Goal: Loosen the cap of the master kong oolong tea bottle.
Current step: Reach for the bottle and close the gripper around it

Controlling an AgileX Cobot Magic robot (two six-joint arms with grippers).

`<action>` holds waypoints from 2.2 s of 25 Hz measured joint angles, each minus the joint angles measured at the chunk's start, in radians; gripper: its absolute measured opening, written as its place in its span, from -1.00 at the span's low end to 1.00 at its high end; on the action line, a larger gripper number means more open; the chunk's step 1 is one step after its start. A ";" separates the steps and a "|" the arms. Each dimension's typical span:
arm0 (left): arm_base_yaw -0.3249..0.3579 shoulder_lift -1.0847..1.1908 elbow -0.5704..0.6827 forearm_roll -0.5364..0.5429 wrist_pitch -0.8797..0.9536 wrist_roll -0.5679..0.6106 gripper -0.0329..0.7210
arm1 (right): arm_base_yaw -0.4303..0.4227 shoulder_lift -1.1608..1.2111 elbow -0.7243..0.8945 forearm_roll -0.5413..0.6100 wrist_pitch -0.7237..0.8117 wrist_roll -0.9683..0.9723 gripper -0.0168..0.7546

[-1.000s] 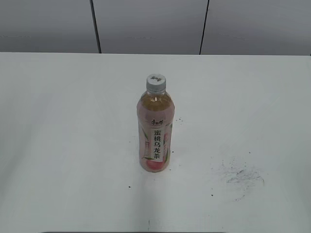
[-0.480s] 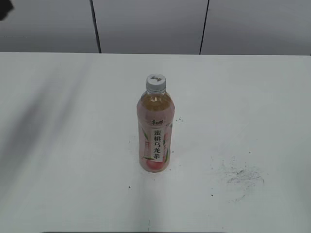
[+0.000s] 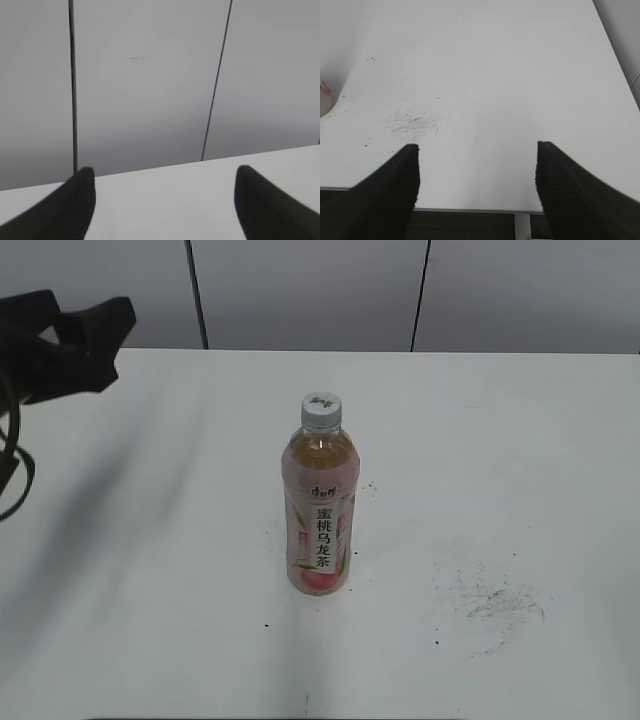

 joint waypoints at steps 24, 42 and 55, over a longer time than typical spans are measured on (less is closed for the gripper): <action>-0.001 0.188 0.193 0.643 -0.328 -0.144 0.68 | 0.000 0.000 0.000 0.000 0.000 0.000 0.45; -0.161 0.421 -0.124 0.660 -0.329 -0.224 0.67 | 0.000 0.000 0.000 0.000 0.000 0.000 0.45; -0.219 0.531 -0.251 0.629 -0.329 -0.226 0.66 | 0.000 0.000 0.000 0.000 0.000 0.000 0.45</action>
